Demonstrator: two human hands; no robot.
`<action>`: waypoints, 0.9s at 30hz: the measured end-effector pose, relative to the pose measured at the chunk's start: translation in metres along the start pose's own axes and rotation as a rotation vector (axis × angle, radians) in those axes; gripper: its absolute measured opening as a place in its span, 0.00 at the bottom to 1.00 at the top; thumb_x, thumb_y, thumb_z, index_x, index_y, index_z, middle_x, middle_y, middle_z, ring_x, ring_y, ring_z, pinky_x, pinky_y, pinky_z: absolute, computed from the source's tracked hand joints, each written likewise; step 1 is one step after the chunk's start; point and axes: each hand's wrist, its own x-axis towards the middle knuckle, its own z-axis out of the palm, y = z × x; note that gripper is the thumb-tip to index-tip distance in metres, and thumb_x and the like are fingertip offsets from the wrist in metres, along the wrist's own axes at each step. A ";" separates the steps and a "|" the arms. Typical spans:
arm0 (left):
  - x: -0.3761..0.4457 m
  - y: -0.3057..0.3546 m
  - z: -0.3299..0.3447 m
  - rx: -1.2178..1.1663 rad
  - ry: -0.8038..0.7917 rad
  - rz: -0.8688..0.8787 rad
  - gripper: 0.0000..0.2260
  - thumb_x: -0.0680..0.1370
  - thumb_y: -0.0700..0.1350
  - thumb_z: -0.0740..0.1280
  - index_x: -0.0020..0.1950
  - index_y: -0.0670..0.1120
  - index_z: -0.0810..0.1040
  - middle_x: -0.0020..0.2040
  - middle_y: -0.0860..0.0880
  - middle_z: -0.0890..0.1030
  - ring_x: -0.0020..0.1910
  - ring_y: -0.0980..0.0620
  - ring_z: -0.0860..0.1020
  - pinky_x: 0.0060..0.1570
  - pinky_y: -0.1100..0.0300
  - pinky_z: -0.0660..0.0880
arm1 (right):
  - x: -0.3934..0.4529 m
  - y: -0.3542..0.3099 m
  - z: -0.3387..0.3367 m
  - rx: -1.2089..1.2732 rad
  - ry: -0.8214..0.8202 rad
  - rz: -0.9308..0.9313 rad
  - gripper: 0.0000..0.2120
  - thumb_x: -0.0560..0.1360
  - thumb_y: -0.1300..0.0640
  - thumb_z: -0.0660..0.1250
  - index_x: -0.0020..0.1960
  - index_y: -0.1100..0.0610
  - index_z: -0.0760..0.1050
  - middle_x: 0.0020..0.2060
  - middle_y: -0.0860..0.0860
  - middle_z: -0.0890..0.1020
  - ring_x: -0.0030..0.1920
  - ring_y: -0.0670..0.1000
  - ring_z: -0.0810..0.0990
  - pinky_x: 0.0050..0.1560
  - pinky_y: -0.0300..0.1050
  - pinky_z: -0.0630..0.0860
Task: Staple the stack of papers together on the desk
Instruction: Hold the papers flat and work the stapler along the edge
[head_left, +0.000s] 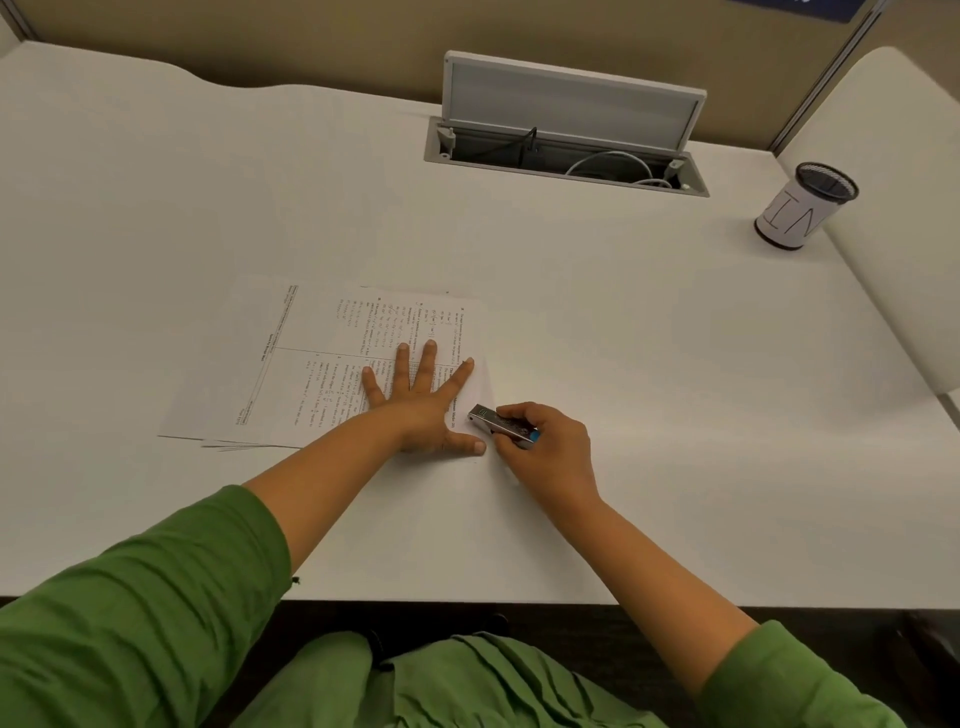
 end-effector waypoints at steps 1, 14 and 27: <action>0.000 0.000 0.000 -0.001 -0.002 -0.001 0.48 0.65 0.73 0.61 0.70 0.64 0.30 0.71 0.50 0.24 0.67 0.43 0.22 0.63 0.33 0.29 | 0.000 0.000 0.000 -0.008 0.000 -0.008 0.11 0.68 0.60 0.70 0.49 0.51 0.81 0.44 0.44 0.83 0.43 0.43 0.78 0.45 0.32 0.72; -0.003 0.006 -0.004 0.059 -0.016 -0.038 0.48 0.66 0.72 0.61 0.70 0.63 0.29 0.72 0.49 0.24 0.69 0.42 0.23 0.63 0.30 0.33 | -0.002 0.000 0.007 0.053 0.046 -0.025 0.10 0.68 0.59 0.71 0.48 0.49 0.81 0.42 0.39 0.80 0.45 0.42 0.77 0.45 0.32 0.71; -0.003 0.005 -0.002 0.077 -0.008 -0.041 0.48 0.64 0.73 0.60 0.69 0.63 0.28 0.71 0.49 0.23 0.68 0.42 0.23 0.63 0.30 0.33 | -0.007 0.005 -0.002 0.134 0.188 -0.054 0.13 0.68 0.61 0.73 0.50 0.50 0.81 0.43 0.42 0.80 0.47 0.46 0.78 0.47 0.35 0.74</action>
